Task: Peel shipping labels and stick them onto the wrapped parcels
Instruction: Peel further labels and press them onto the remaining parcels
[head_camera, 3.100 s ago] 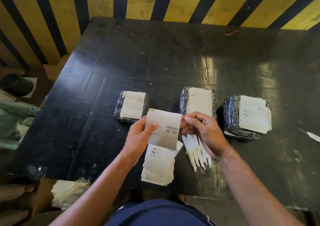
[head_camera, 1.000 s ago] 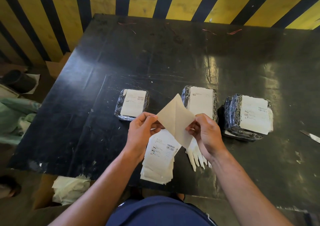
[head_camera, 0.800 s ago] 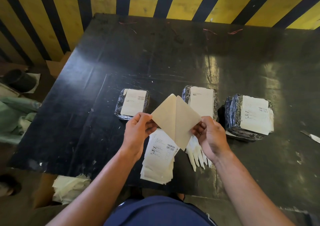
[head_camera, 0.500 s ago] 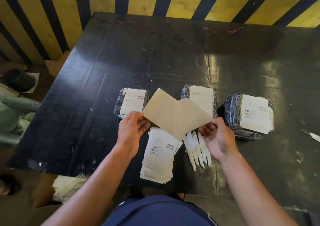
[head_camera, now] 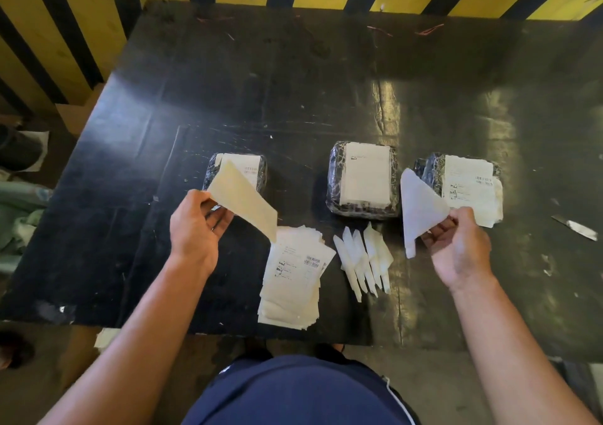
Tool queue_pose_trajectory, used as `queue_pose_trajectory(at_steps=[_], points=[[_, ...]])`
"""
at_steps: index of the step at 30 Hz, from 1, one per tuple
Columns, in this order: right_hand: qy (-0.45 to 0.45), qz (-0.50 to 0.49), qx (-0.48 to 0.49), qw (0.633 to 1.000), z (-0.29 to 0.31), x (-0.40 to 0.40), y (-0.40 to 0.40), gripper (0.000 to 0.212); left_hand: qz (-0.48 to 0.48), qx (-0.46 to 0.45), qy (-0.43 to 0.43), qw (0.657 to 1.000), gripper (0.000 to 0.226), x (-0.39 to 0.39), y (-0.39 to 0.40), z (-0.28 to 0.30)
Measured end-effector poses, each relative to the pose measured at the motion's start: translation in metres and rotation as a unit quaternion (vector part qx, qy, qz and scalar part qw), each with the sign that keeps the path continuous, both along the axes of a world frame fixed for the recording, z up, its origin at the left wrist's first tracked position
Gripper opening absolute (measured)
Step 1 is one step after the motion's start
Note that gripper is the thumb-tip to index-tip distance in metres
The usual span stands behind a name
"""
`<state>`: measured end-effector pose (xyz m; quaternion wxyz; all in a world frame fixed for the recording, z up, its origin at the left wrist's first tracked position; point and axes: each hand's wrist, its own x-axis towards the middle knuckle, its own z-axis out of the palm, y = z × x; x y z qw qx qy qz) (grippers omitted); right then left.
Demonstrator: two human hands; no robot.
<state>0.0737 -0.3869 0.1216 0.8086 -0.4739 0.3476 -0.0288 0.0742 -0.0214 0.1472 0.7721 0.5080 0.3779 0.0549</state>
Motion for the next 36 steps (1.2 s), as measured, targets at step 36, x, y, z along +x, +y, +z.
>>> queue_pose_trajectory(at_steps=[36], points=[[-0.255, 0.284, -0.674, 0.633, -0.032, -0.055, 0.151, 0.026, -0.125, 0.016, 0.082, 0.989, 0.023, -0.029, -0.062, -0.028]])
